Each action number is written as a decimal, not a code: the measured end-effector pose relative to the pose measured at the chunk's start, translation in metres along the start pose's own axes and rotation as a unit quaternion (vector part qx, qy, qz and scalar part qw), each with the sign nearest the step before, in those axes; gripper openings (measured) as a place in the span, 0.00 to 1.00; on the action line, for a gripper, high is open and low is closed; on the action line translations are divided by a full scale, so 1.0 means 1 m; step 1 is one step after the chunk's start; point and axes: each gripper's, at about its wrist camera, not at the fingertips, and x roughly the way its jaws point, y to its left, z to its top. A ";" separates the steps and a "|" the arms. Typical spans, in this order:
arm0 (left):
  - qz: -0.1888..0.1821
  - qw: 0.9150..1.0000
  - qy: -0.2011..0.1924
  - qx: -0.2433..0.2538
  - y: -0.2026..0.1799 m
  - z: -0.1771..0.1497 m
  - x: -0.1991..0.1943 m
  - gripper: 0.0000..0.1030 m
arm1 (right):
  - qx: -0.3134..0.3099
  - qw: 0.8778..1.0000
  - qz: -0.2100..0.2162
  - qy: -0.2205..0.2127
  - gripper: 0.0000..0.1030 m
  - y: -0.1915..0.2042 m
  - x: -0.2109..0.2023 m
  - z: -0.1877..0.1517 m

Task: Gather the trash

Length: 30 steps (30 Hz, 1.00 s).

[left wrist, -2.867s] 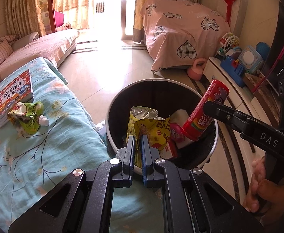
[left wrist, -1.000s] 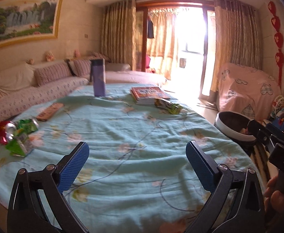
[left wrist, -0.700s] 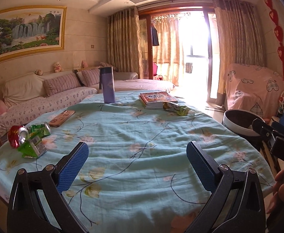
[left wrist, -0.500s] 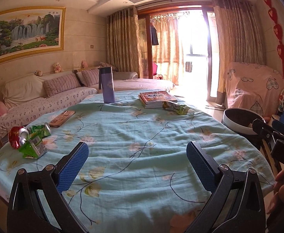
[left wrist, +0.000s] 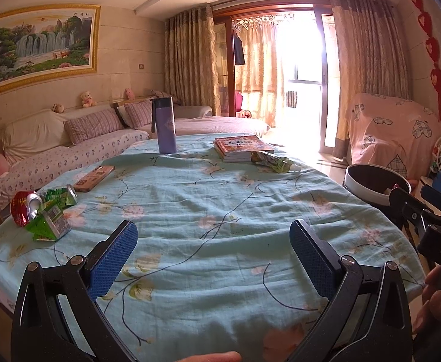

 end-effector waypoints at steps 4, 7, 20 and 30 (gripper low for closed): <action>-0.002 1.000 -0.003 -0.003 0.002 -0.001 -0.001 1.00 | -0.001 1.000 -0.001 0.000 1.00 0.000 0.000 0.000; -0.001 1.000 -0.005 -0.001 0.001 0.000 -0.002 1.00 | -0.002 1.000 0.000 0.000 1.00 0.000 0.000 0.000; -0.004 1.000 -0.010 0.002 -0.002 -0.001 -0.006 1.00 | -0.002 1.000 -0.004 0.002 1.00 -0.001 0.001 0.001; -0.006 1.000 -0.009 0.004 -0.002 -0.002 -0.006 1.00 | -0.004 1.000 -0.003 0.000 1.00 -0.001 0.001 0.000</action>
